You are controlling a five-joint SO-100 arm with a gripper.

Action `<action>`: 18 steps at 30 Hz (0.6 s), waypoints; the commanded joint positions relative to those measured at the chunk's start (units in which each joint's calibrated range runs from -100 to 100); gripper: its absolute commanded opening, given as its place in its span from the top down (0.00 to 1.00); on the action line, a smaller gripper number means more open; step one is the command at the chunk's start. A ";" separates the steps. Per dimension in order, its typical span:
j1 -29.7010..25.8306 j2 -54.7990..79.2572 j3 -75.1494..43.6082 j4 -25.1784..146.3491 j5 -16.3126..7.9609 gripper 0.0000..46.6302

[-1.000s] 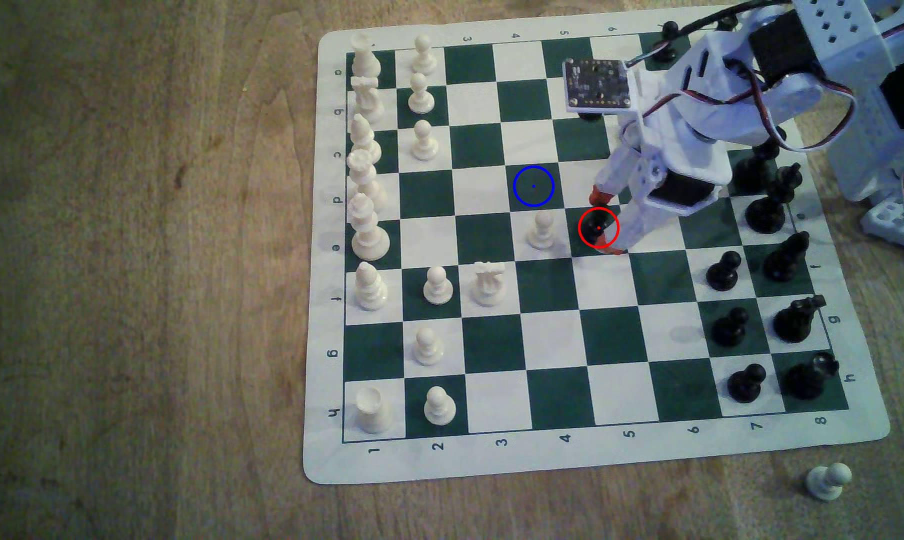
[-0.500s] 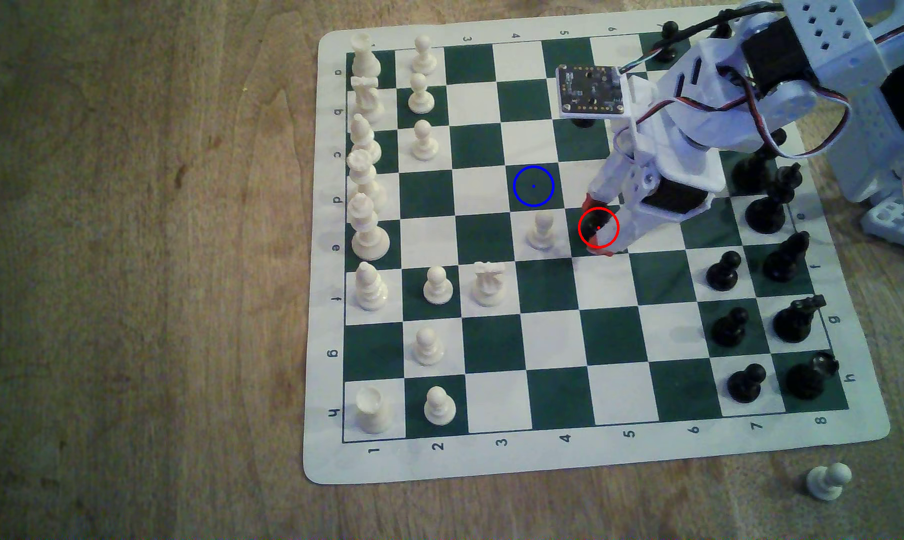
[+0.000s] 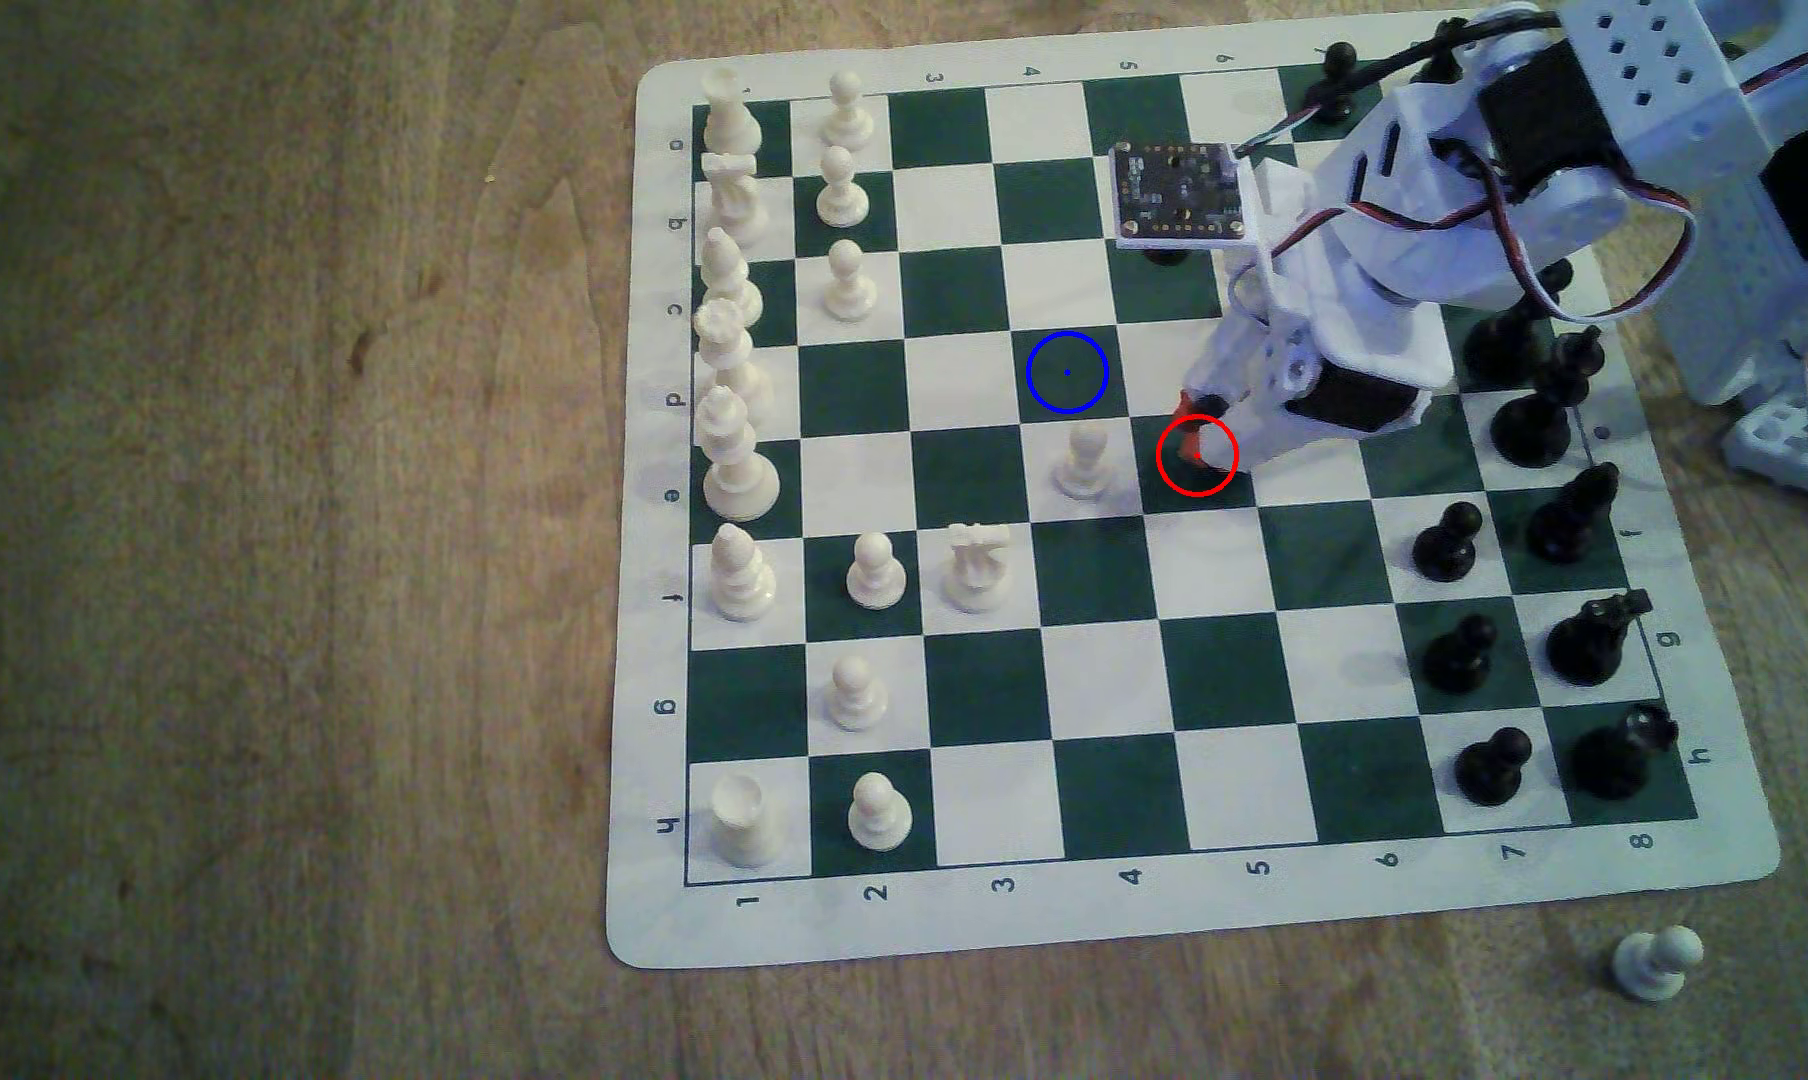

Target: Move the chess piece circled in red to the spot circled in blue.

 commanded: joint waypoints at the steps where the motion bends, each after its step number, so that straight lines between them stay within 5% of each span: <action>1: -0.57 -0.74 -4.92 1.34 0.34 0.99; 18: 6.32 -6.01 -21.06 10.84 1.71 0.99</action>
